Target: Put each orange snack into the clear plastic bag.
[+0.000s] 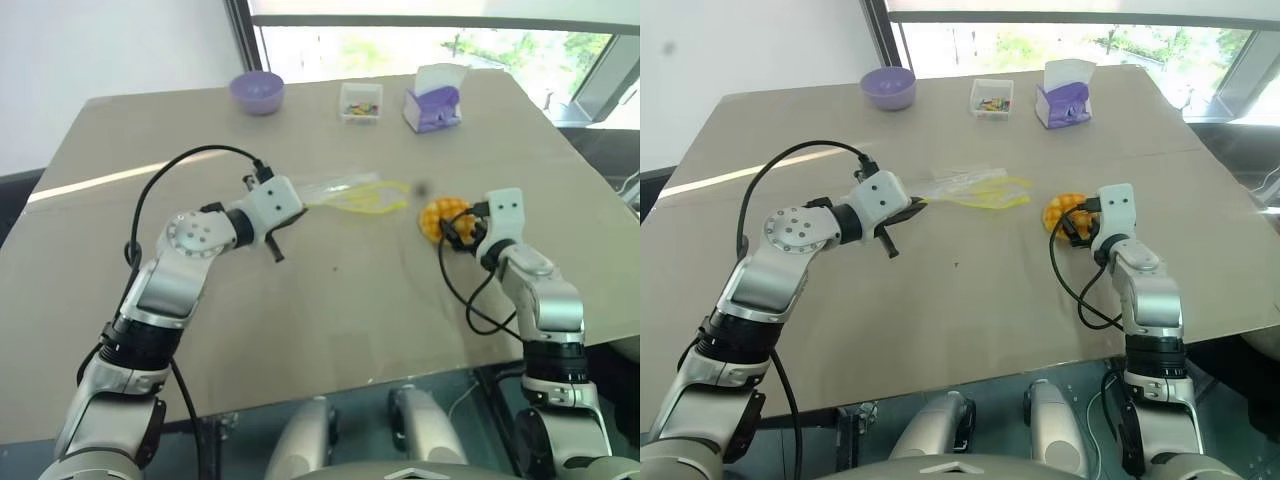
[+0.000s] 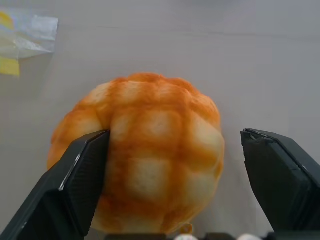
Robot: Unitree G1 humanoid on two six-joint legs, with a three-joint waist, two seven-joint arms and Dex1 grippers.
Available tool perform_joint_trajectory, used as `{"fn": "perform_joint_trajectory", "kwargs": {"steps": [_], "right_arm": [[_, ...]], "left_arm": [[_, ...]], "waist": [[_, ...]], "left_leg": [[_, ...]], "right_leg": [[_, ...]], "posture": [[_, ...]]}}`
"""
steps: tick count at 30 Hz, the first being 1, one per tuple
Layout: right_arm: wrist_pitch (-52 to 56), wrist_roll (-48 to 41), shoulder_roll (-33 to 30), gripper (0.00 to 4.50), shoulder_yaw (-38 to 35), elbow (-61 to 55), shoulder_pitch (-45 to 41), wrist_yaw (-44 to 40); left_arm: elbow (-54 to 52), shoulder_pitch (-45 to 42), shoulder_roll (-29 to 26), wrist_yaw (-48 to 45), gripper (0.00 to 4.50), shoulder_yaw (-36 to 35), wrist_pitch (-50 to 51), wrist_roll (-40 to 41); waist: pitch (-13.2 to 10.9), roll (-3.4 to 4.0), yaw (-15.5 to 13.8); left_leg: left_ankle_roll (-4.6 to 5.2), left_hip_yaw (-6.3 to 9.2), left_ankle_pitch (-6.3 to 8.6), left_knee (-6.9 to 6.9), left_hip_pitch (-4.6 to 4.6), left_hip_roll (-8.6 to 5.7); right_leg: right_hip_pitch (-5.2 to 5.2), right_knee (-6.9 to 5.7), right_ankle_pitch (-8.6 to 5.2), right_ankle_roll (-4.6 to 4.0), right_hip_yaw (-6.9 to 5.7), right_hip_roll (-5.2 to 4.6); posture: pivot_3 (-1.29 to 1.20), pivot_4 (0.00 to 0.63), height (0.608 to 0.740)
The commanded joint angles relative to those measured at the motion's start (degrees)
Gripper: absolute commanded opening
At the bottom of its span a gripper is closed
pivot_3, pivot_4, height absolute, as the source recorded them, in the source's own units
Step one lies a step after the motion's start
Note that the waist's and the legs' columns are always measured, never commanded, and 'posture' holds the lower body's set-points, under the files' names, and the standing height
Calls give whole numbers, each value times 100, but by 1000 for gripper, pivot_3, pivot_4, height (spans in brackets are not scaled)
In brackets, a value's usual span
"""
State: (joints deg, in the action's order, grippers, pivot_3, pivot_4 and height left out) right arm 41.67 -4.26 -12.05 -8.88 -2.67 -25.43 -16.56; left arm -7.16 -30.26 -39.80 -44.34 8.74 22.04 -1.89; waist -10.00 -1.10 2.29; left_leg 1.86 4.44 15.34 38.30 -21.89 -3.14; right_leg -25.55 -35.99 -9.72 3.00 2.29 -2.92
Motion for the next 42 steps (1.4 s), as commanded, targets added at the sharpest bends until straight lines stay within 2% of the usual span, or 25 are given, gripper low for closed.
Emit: {"fn": "perform_joint_trajectory", "kwargs": {"steps": [1,3,4,8,15,18,21,31,42], "right_arm": [[78,-141,-2,4220,94,326,17,-53],[5,-141,-55,3640,148,447,8,-72],[-22,-145,-80,3130,170,460,12,-88],[-232,-183,-213,1587,208,245,78,-121],[102,-822,-138,1587,-349,-107,10,-29],[940,-1939,138,1587,-1021,-785,-101,-85],[1691,-2641,222,1587,-1320,-1294,-148,-15],[1933,-3183,116,1587,-985,-1828,50,-71],[2511,-4090,580,1587,-869,-1599,-372,263]], "left_arm": [[-118,-131,-34,-13,0,-255,-44,121],[-144,-128,-41,-20,0,-274,-20,139],[-153,-127,-44,-18,0,-279,-9,147],[-183,-110,-38,-9,0,-305,39,157],[-182,-118,5,25,0,-287,45,140],[-118,-164,28,53,0,-286,-2,120],[-97,-177,27,58,0,-279,-43,97],[-74,-181,36,44,0,-258,-84,86],[-367,-30,101,12,0,-189,-451,111]], "waist": [[1,1,8],[2,0,11],[2,0,9],[3,-1,2],[2,0,-12],[0,2,-21],[0,3,-18],[-1,4,-8],[-1,4,-12]], "left_leg": [[0,0,0,0,1,1],[0,0,0,-1,2,3],[0,-1,0,-1,3,3],[0,-1,0,0,2,1],[0,0,0,0,1,1],[1,3,0,0,-4,1],[2,4,1,0,-6,2],[3,2,2,0,-5,1],[3,3,2,0,-5,2]], "right_leg": [[0,-1,0,0,0,1],[0,-1,0,0,0,3],[1,-2,0,0,0,3],[2,-2,0,0,0,1],[1,-2,0,0,0,0],[-1,-1,0,0,-1,-1],[-3,-1,0,0,-1,-2],[-3,0,0,0,-3,-1],[-2,0,0,0,-3,-3]], "posture": [[0,150,740],[0,150,740],[0,150,740],[0,150,740],[0,150,740],[0,150,740],[0,150,740],[0,150,740],[0,150,740]]}}
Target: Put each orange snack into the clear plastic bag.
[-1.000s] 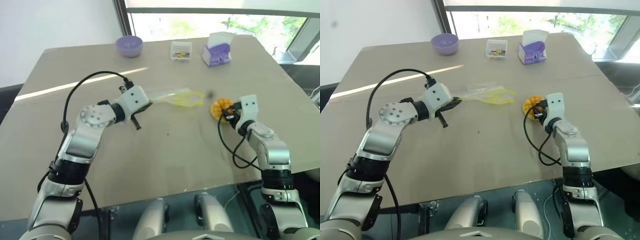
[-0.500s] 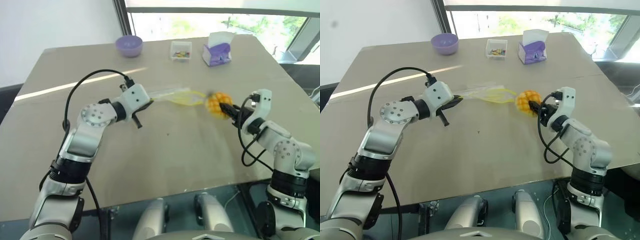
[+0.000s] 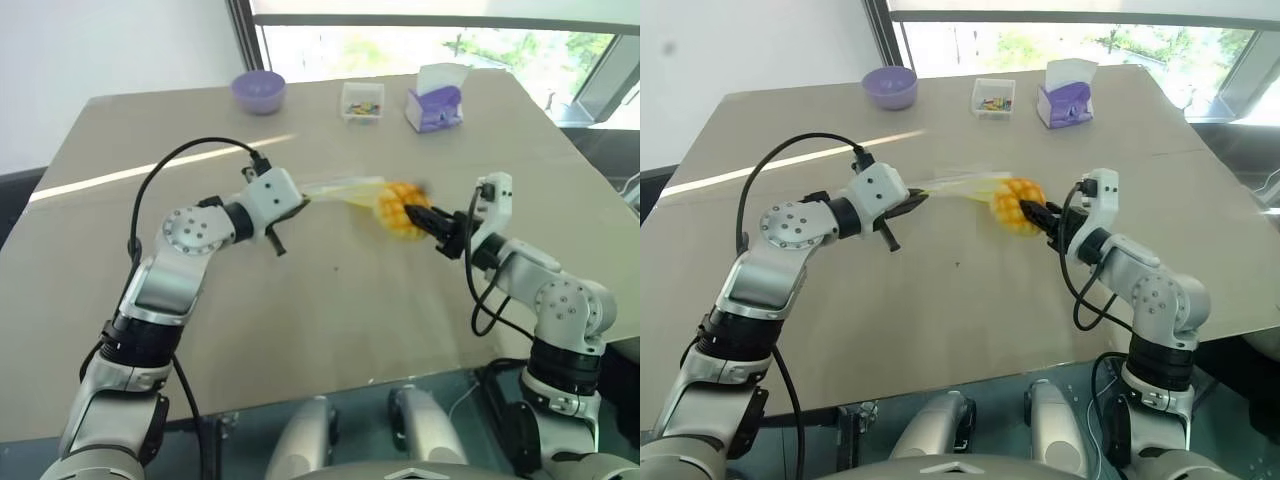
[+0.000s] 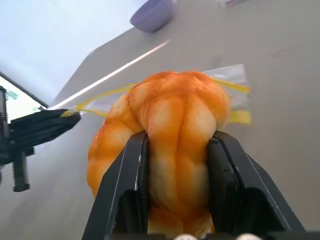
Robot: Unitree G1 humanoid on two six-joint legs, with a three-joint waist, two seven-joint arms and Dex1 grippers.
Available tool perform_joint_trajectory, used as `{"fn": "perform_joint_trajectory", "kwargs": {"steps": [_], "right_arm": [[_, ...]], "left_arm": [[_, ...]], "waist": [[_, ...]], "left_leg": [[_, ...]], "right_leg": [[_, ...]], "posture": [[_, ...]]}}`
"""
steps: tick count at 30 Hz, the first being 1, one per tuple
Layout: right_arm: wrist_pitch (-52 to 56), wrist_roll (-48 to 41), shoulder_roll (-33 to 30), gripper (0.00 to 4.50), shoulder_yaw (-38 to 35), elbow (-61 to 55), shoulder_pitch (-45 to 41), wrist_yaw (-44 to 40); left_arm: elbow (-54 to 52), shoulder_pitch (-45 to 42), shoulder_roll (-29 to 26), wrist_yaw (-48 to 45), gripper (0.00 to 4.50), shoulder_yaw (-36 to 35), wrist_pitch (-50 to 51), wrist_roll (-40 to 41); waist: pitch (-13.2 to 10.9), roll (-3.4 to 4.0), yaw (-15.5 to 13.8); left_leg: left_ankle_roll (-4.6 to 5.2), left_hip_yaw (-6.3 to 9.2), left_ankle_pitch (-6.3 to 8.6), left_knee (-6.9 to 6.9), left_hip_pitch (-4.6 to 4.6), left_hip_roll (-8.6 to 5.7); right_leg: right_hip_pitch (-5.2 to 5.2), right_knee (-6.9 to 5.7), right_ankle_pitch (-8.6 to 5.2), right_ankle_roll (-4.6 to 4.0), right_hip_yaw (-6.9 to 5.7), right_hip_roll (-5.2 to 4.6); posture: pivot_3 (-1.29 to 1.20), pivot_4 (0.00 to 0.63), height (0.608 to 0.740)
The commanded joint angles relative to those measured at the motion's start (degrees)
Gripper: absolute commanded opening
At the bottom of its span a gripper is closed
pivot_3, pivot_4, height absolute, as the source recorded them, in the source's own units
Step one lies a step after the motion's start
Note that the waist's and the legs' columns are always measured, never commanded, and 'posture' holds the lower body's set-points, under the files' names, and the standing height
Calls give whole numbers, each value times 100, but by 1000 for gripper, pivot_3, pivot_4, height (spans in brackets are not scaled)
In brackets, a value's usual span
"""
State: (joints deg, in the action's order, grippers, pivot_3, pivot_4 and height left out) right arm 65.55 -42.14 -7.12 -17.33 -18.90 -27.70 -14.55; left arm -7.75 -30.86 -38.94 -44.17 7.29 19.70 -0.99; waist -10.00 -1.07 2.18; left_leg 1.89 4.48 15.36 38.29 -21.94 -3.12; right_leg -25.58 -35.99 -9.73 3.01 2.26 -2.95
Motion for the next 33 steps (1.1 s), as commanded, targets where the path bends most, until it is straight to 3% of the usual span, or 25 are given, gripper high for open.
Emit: {"fn": "perform_joint_trajectory", "kwargs": {"steps": [1,11,22,33], "right_arm": [[180,-383,147,1587,-47,130,-190,96],[378,-569,242,1587,-45,1131,-600,244],[531,-905,853,1587,-559,1846,-1221,1121],[-1111,655,231,1587,1411,1439,-841,257]], "left_arm": [[-354,70,20,-22,0,-40,-284,36],[-559,404,-5,-165,0,31,-1013,-31],[-383,820,-217,-513,0,154,-2152,-130],[-251,595,-234,-1093,0,-91,-1946,647]], "waist": [[0,0,0],[-1,1,9],[-2,4,6],[-3,5,27]], "left_leg": [[0,0,0,0,0,0],[0,-1,0,-1,0,-1],[1,-1,1,-3,-1,0],[2,-3,1,-3,-1,-1]], "right_leg": [[0,0,0,0,0,0],[-1,0,0,0,0,-1],[-4,0,0,-1,1,-2],[-5,1,0,0,-1,3]], "posture": [[0,150,740],[0,150,740],[0,150,740],[0,150,740]]}}
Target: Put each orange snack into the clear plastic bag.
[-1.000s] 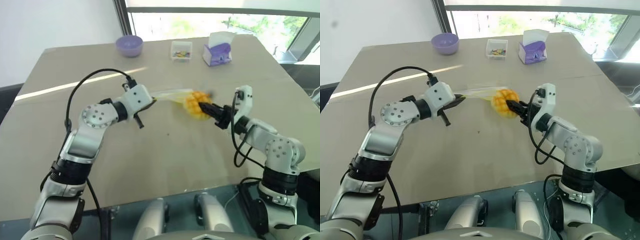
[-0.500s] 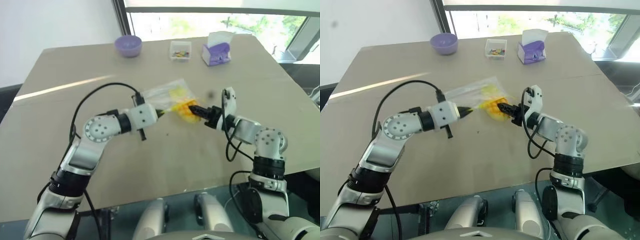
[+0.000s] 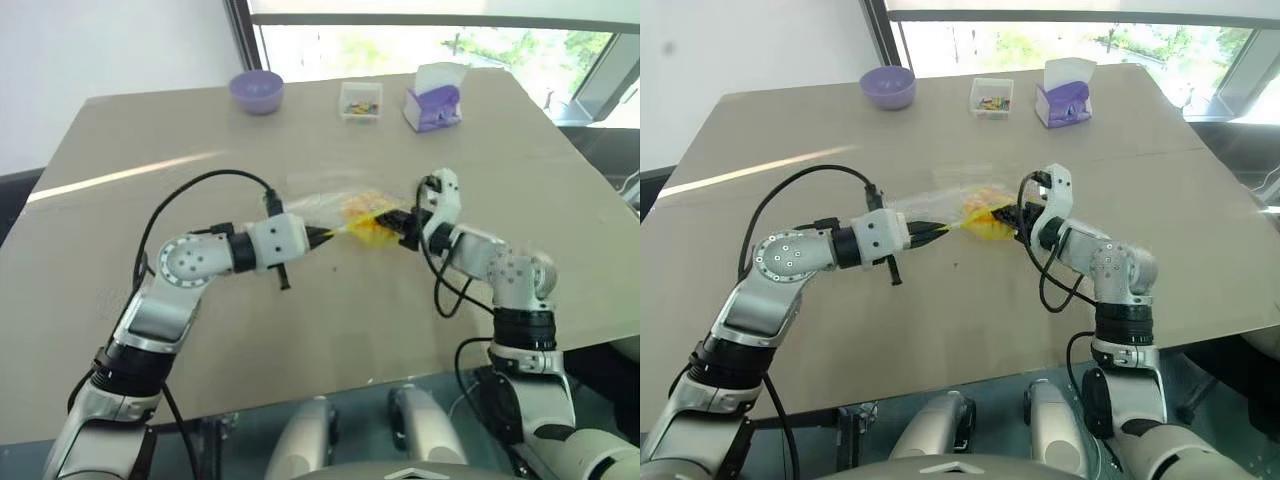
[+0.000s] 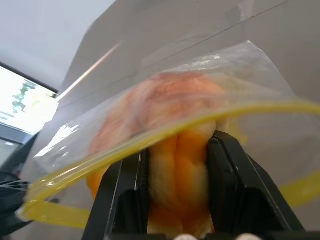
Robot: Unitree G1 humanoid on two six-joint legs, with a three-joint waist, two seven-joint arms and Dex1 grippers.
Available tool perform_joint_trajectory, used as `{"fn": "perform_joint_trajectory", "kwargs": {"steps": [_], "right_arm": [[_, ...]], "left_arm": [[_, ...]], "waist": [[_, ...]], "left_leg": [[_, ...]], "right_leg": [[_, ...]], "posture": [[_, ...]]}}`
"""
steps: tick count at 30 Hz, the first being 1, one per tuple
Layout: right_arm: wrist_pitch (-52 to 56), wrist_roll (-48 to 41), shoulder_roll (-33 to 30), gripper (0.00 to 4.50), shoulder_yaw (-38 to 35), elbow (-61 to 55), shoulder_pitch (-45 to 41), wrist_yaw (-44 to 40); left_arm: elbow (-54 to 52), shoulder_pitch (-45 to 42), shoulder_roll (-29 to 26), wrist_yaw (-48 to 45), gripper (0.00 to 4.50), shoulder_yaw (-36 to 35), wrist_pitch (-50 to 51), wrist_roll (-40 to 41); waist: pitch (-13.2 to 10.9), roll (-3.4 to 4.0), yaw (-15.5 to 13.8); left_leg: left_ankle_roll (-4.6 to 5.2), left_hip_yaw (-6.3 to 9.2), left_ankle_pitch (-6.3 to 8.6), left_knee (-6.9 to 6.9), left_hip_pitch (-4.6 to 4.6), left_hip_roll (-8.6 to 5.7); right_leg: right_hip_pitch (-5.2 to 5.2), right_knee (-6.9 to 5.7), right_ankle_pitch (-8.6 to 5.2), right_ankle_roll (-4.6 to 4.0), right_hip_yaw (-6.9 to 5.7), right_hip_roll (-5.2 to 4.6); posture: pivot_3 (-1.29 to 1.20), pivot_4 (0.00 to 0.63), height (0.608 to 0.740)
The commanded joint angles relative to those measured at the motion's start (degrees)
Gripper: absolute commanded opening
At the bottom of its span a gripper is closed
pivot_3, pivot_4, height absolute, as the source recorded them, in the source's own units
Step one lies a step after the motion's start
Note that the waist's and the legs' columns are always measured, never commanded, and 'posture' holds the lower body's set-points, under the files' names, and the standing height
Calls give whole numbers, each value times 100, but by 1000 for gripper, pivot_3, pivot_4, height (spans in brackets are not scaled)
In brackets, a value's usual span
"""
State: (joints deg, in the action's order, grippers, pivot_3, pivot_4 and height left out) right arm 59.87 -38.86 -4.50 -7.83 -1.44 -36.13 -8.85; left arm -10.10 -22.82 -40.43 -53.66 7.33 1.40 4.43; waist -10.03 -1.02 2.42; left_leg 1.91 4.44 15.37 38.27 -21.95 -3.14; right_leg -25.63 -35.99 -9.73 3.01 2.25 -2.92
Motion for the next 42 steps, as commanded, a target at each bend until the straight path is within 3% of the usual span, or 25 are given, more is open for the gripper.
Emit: {"fn": "perform_joint_trajectory", "kwargs": {"steps": [1,7,10,13,14,20,25,30,35,38,42], "right_arm": [[-678,400,-16,1587,527,-290,7,-356],[-901,435,227,1587,377,-25,-83,-311],[-782,236,398,2437,112,61,-154,-216],[-763,273,366,3863,8,-13,-165,-117],[-735,239,349,4067,-70,-47,-147,-75],[-620,6,137,4067,-390,-262,46,-159],[-839,312,-534,4301,52,-693,250,-694],[-2261,946,-1455,4301,491,-1712,906,-1742],[-4337,3321,-3054,4301,1730,-1128,1345,-2185],[-5021,3883,-3281,4301,2191,-668,1394,-2427],[-5382,4198,-3097,4301,2406,-360,1378,-2480]], "left_arm": [[37,-246,-108,-197,0,-91,-165,100],[144,-362,69,-261,0,-5,-240,136],[159,-408,214,-173,0,-84,-5,227],[234,-494,339,-45,0,-221,397,364],[270,-506,378,6,0,-282,519,433],[531,-551,472,204,0,-416,901,567],[694,-640,547,302,0,-485,1111,650],[782,-725,551,316,0,-615,1228,789],[756,-756,516,258,0,-700,1240,858],[752,-795,513,257,0,-715,1264,868],[734,-843,509,284,0,-721,1310,887]], "waist": [[0,0,5],[0,0,-5],[0,0,-9],[0,0,-10],[0,0,-8],[0,0,-6],[0,0,-8],[-1,1,-16],[0,-2,-22],[0,-3,0],[-1,-3,-9]], "left_leg": [[0,0,0,0,0,0],[0,1,0,0,0,2],[-1,2,0,0,-1,1],[-1,6,0,0,-1,2],[-1,6,0,0,-1,1],[-1,5,0,0,-1,2],[0,4,0,0,-1,0],[0,5,0,0,-3,0],[1,-1,0,4,-1,-4],[-1,-9,0,4,4,1],[-2,-11,-1,4,5,16]], "right_leg": [[0,0,0,0,0,0],[1,2,0,0,1,1],[1,3,0,0,1,0],[1,3,0,0,-2,0],[1,3,0,0,-2,0],[0,2,0,0,-2,2],[0,2,0,0,-1,1],[1,5,-1,1,-4,0],[8,10,-2,4,-4,-3],[7,8,-2,3,3,2],[6,8,-2,1,7,13]], "posture": [[0,150,740],[0,150,740],[0,150,740],[0,150,740],[0,150,740],[0,150,740],[0,150,740],[0,150,740],[0,150,740],[0,150,740],[0,150,740]]}}
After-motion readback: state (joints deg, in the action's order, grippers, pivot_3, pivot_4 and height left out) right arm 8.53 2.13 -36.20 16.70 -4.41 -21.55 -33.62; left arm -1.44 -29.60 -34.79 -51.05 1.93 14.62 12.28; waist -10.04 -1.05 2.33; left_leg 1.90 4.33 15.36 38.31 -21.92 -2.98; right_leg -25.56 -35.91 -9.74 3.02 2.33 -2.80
